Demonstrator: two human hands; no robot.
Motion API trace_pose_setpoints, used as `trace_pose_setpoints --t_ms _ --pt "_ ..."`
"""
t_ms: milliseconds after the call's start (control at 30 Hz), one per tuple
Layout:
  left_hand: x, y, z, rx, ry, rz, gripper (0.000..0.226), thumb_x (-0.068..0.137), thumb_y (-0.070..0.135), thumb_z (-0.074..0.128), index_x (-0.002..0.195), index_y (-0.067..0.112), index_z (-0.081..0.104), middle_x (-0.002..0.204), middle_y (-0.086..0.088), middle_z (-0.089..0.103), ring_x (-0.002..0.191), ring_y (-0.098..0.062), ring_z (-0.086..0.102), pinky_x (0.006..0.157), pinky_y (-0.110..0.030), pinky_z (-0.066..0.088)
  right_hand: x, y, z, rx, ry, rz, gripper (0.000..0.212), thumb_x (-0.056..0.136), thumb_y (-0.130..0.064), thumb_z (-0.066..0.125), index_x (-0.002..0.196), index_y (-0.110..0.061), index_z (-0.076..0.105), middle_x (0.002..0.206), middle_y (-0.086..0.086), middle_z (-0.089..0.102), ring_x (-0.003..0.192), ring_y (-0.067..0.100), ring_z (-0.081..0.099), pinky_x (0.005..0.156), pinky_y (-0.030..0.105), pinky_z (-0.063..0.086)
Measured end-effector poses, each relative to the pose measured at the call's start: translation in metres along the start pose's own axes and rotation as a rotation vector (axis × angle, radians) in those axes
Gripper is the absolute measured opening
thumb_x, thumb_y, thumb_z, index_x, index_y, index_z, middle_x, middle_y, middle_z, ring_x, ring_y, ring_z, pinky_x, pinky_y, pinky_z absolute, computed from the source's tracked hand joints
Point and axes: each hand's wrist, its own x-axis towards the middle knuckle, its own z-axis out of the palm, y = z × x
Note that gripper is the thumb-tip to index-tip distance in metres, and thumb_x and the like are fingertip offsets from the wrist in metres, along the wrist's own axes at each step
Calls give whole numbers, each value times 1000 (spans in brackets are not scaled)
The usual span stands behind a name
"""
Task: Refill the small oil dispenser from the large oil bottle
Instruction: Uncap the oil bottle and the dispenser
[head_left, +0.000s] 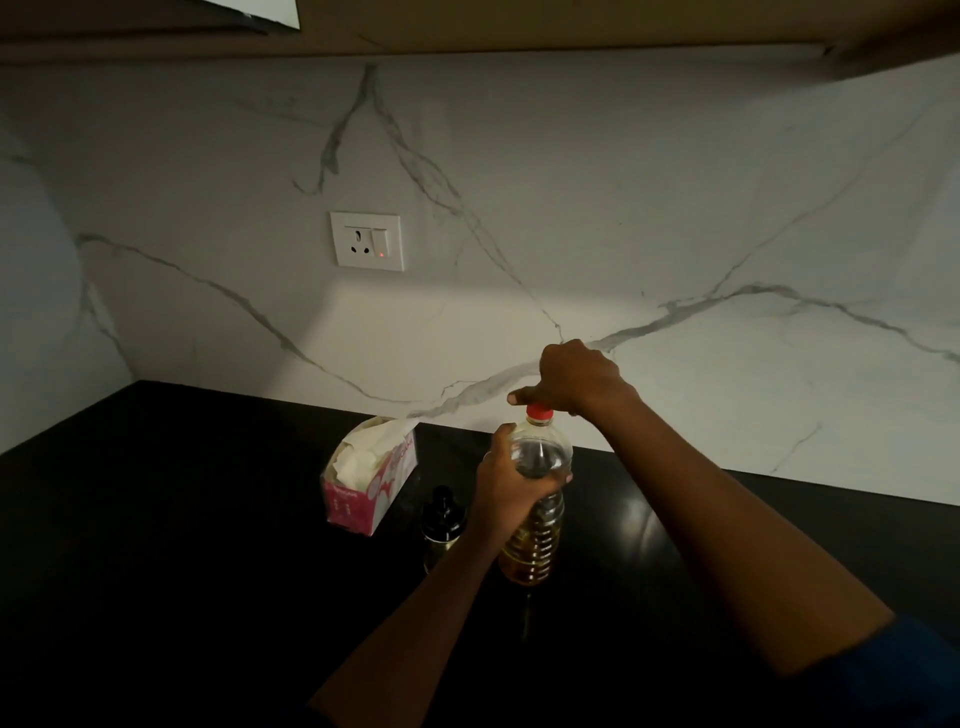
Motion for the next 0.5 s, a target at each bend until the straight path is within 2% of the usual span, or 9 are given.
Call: trace_pose_setpoints --t_ms 67,200,267,333,400,500 --pt "5 1 1 -11 -5 2 94 66 34 81 141 23 25 139 -4 41 128 -22 41 102 -38 43 0 -1 2 -17 -1 3 47 79 -53 66 80 -10 46 79 5 55 74 22 61 75 32 51" --pt "13 1 4 -13 -8 2 94 65 33 82 140 22 26 138 -5 42 127 -22 42 98 -32 42 7 -1 4 51 -32 -37 38 80 -26 71 68 -6 41 72 4 50 73 21 54 56 22 40" --pt "17 0 4 -15 -9 4 94 65 32 82 140 21 26 138 -5 43 126 -21 43 95 -30 43 10 -1 5 101 -65 -52 31 79 -15 69 62 -5 44 65 4 48 74 21 53 56 21 38" --pt "20 1 4 -15 -9 1 94 65 32 82 140 21 26 138 -5 43 126 -21 43 97 -32 42 15 2 6 165 -60 -62 15 78 -10 65 74 4 61 72 9 59 77 24 59 66 26 47" --pt "22 1 4 -23 -7 -3 95 64 33 82 140 21 26 137 -5 43 125 -21 44 100 -35 43 18 10 9 262 -20 -60 21 78 -10 65 92 6 68 89 14 68 84 26 64 74 29 51" --pt "22 0 5 -54 -10 4 97 63 32 83 140 21 25 138 -5 42 125 -21 44 101 -36 42 11 22 16 442 87 -13 21 78 -13 69 94 1 69 94 13 70 83 20 64 73 25 49"
